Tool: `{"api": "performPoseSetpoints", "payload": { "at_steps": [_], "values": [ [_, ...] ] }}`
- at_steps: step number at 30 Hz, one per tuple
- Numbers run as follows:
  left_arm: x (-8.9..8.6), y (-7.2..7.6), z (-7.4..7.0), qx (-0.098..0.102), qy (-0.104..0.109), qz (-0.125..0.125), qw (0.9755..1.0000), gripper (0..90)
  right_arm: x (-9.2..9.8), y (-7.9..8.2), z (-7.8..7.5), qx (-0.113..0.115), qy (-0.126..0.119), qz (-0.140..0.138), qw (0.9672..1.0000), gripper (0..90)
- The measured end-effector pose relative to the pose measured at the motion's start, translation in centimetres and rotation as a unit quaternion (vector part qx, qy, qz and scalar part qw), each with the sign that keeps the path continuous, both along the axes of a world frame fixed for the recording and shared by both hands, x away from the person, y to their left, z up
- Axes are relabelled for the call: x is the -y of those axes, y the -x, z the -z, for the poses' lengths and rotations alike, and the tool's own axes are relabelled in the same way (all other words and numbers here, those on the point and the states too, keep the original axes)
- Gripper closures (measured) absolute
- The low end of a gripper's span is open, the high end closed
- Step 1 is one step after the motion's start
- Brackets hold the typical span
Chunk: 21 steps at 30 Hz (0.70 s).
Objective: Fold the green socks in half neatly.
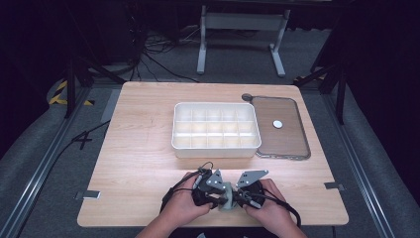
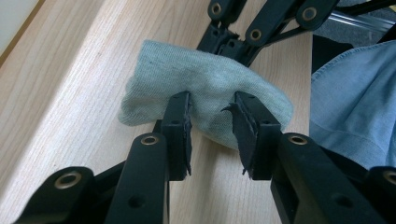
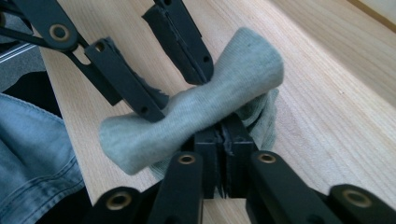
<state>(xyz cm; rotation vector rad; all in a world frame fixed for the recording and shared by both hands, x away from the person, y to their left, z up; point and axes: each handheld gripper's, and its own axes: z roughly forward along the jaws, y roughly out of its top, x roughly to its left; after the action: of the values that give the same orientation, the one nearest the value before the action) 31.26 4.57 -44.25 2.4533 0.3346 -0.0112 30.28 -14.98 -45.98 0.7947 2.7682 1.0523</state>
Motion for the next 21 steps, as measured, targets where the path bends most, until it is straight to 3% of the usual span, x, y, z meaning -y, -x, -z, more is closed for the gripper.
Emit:
{"api": "performPoseSetpoints", "payload": {
  "at_steps": [5, 11, 13, 16, 21],
  "values": [
    [-0.5, -0.2, 0.0, 0.000, 0.002, -0.009, 1.0000, 66.6, 1.1, -0.3, -1.0, -0.007, -0.017, 0.001, 0.9998, 80.1],
    [-0.5, -0.3, 0.1, 0.000, 0.001, -0.010, 1.0000, 66.5, 3.8, -0.8, -2.8, -0.001, -0.030, 0.023, 0.9993, 83.7],
    [-0.4, -0.3, 0.1, 0.001, 0.001, -0.007, 1.0000, 66.7, 4.9, -1.2, -2.4, -0.002, 0.011, 0.036, 0.9993, 84.7],
    [-0.3, -0.3, 0.1, 0.000, 0.001, -0.008, 1.0000, 66.7, 4.3, -1.1, -1.5, -0.022, 0.020, 0.017, 0.9994, 84.9],
    [-0.1, -0.3, 0.2, 0.002, -0.001, -0.005, 1.0000, 66.5, 2.4, -0.4, -1.1, -0.025, 0.024, -0.013, 0.9993, 84.9]
  ]
}}
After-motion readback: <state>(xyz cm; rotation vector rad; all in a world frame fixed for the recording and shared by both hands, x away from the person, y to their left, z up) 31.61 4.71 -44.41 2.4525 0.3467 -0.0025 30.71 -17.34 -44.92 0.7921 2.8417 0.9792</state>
